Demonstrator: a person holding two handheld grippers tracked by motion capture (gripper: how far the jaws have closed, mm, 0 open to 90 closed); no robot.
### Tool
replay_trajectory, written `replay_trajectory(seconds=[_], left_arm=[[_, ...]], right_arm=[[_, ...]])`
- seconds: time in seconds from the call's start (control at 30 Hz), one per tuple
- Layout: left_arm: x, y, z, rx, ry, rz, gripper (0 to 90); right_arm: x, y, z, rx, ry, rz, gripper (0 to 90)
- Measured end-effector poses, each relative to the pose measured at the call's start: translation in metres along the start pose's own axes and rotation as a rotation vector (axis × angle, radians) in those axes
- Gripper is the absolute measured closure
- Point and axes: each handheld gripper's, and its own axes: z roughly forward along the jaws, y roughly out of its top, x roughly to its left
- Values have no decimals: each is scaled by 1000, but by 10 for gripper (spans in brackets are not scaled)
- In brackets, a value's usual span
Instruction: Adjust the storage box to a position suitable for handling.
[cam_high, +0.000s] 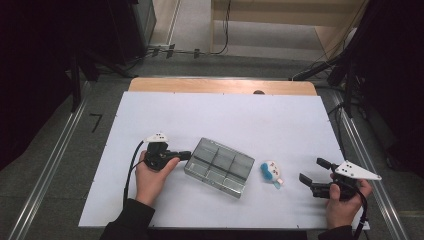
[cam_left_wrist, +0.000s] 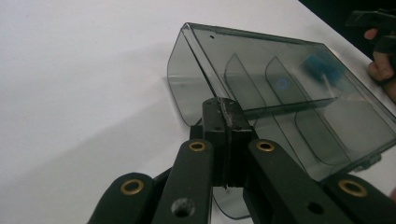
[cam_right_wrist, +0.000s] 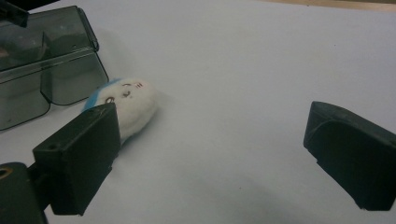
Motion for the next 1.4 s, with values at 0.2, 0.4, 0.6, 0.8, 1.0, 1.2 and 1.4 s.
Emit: replay_trajectory(seconds=[0.2, 0.4, 0.6, 0.8, 1.0, 1.2, 1.4], left_arm=[[-12, -11, -3, -10, -2, 13, 900], [-19, -20, -6, -23, 4, 18, 900], [-24, -28, -8, -31, -16, 20, 900], [-32, -34, -10, -32, -28, 20, 900], [-39, -38, -8, -32, -47, 23, 900], [-44, -44, -8, -39, -68, 17, 900], [-48, -50, -10, -52, -75, 10, 900]], right_arm=[[1, 0, 1, 9, -24, -8, 27], [7, 2, 5, 21, -24, -53, 40], [12, 3, 8, 41, -25, -79, 40], [17, 4, 6, -10, -7, -31, 77], [34, 10, 10, -39, 22, 3, 239], [60, 15, 25, -16, 71, 11, 405], [88, 20, 44, 18, 23, 26, 640]])
